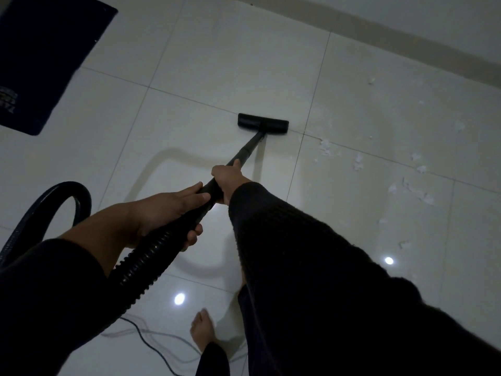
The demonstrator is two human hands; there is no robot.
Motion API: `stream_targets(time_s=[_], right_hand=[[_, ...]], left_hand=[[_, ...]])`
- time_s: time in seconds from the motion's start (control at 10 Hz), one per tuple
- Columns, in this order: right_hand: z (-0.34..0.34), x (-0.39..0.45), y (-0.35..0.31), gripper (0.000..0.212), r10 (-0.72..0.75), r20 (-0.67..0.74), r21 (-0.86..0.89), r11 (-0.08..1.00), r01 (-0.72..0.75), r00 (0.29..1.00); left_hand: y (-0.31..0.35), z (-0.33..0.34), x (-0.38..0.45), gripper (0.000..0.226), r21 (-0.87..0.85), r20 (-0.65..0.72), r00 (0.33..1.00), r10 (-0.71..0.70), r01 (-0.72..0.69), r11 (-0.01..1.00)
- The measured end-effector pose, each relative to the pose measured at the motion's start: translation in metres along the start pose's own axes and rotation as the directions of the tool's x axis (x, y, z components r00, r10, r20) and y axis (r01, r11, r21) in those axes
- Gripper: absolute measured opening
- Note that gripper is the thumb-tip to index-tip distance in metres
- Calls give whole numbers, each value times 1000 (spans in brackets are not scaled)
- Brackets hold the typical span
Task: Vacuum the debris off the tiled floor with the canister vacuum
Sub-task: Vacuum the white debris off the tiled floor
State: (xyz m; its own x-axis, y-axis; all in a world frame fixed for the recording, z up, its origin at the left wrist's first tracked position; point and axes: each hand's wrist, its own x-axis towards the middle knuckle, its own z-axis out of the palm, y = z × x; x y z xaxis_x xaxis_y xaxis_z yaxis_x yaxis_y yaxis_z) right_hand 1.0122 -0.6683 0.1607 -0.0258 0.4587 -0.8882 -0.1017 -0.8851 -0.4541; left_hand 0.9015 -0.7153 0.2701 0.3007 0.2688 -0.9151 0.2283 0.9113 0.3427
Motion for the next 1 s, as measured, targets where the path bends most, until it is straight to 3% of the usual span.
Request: stream_targets(time_s=[0.1,0.4,0.7,1.0], right_hand=[[2,-1,9,75,47,11,-91,995,-46,999],[-22,-9,12,80,70,-42,-48,996,-72,997],[-66,0,16,86,73,-143,-18,997,-76,987],[-51,-24,63,85,53,-142,24,998,-50,989]], left_hand=[[-13,-1,1,43,-24,5,1000,-5,5,1000],[-21,17,9,45,-89,65,998,1,4,996],[-17,51,33,44,-24,100,994,42,-40,999],[-58,44,15,46,6,128,992,12,-13,1000]])
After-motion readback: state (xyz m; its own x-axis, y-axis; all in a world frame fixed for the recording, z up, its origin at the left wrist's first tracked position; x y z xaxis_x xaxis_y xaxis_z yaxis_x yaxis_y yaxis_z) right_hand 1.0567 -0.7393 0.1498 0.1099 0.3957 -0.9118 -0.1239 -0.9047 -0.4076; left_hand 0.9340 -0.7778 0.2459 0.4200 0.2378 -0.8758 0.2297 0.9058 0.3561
